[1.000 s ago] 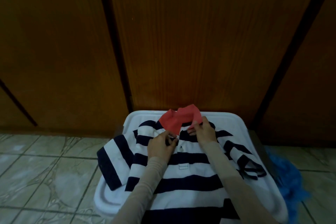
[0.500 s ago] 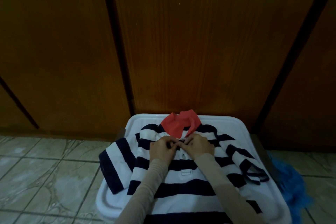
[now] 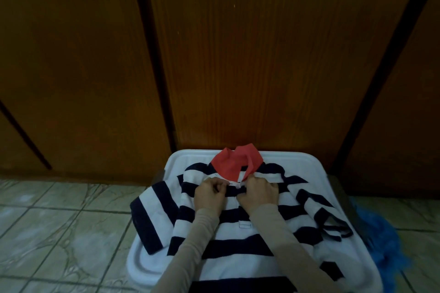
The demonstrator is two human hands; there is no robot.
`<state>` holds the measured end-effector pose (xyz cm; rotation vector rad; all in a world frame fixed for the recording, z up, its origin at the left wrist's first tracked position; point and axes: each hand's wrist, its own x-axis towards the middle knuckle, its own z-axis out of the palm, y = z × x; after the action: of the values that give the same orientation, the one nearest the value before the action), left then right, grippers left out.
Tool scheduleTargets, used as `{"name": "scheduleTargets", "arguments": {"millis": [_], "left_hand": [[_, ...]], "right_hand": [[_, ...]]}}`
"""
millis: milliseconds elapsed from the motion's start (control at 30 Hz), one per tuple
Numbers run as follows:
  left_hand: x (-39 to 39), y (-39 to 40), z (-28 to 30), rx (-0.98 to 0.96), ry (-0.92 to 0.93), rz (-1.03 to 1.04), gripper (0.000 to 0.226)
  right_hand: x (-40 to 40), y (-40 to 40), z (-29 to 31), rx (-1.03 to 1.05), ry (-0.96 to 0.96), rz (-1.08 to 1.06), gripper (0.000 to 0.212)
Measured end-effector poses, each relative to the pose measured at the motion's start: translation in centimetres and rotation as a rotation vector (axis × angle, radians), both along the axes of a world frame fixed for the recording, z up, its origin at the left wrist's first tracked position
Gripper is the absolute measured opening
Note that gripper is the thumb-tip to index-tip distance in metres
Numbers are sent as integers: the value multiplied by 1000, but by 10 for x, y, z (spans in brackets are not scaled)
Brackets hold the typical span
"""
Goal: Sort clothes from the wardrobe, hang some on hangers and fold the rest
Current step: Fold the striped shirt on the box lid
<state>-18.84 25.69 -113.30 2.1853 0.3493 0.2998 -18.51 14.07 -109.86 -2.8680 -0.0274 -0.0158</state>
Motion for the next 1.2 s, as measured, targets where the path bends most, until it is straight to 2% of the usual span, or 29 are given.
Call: {"name": "scheduleTargets", "arguments": {"millis": [100,233,333,467,567,800,1000,1100,1200], "left_hand": [[-2,-2,3,110,-14,-66,8],[-3,-3,5,242,16,-161,16],[-2,-3,5,235,12,-171,17],[-3,-5,3,288,-57,-187,16],[-2,-7,1,329,-92,-220,16],[2,-14,-3,558,16,-271,27],[5,-11,-1,480,38,-272,16],[4,-10,3,381,58,-279,8],[2,-8,4,289,59,-279,11]], "right_hand": [[0,-1,-3,59,-16,-40,28],[-1,-1,-7,94,-52,-88,37],[-1,-3,-6,133,-90,-115,29],[3,-12,-2,238,-28,-173,21],[5,-13,-4,303,-17,-140,8],[10,-14,-12,379,20,-131,14],[9,-12,-16,438,-44,-156,8],[8,-10,-18,481,-65,-132,10],[8,-8,-18,521,-66,-105,12]]}}
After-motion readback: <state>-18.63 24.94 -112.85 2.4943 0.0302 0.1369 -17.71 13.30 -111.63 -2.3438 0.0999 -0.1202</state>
